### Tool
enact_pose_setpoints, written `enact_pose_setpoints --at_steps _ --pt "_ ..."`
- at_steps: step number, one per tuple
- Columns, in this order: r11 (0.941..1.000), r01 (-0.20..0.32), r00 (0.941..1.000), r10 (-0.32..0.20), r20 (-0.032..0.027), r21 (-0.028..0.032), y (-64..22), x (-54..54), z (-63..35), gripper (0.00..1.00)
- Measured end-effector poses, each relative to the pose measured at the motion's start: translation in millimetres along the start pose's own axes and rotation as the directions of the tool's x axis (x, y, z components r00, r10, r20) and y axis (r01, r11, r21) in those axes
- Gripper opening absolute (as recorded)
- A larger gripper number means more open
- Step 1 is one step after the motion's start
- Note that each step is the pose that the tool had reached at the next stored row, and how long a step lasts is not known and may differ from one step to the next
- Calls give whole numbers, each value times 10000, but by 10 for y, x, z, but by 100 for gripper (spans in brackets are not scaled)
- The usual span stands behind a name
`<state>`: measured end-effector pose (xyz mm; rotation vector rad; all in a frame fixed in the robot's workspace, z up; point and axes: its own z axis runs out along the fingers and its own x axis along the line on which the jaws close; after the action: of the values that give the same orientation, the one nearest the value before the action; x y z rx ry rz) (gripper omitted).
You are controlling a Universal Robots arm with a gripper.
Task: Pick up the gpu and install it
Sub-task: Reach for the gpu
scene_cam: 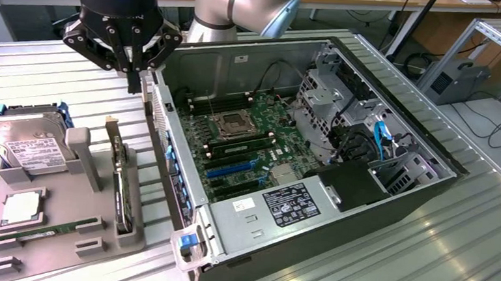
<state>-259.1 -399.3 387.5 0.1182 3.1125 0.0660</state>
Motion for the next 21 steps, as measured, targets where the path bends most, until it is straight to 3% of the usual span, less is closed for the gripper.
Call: enact_pose_setpoints --at_steps 21 --pt "10000 0 10000 0 1 0 -68 -5 2 11"
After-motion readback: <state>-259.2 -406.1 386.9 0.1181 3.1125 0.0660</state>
